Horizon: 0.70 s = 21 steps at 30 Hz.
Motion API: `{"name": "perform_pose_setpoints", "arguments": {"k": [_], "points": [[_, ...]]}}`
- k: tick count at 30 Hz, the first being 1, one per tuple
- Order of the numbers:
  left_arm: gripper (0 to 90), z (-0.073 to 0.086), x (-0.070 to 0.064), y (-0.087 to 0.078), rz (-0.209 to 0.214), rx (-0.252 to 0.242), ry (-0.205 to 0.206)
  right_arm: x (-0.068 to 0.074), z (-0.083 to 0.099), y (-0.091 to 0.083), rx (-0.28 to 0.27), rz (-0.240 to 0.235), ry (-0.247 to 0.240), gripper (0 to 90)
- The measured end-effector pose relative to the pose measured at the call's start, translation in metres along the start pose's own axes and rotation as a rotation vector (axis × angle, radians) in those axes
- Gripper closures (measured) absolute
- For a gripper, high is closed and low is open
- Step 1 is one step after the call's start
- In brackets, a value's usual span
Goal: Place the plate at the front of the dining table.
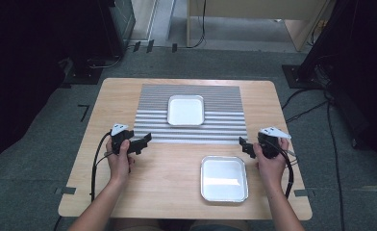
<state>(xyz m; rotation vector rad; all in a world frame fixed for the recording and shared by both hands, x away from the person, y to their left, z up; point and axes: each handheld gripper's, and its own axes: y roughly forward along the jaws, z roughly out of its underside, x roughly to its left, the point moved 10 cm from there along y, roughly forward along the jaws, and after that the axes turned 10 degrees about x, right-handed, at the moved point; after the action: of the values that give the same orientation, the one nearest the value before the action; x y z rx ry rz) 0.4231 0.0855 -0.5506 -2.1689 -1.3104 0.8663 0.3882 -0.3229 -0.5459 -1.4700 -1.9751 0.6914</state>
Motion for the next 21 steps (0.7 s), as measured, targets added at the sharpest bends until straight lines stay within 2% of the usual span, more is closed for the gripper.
{"name": "perform_pose_setpoints", "arguments": {"k": [4, 12, 21], "points": [[16.6, 0.007, 0.006, -0.007, -0.022, 0.003, 0.024, -0.005, 0.007, -0.007, -0.002, 0.007, 0.000, 16.1], [16.6, 0.022, 0.017, -0.022, -0.019, 0.008, 0.014, -0.022, 0.025, -0.022, -0.005, 0.024, 0.026, 16.3], [16.5, 0.040, 0.031, -0.039, -0.037, 0.016, 0.013, -0.041, 0.052, -0.040, 0.001, 0.037, 0.047, 16.4]]}}
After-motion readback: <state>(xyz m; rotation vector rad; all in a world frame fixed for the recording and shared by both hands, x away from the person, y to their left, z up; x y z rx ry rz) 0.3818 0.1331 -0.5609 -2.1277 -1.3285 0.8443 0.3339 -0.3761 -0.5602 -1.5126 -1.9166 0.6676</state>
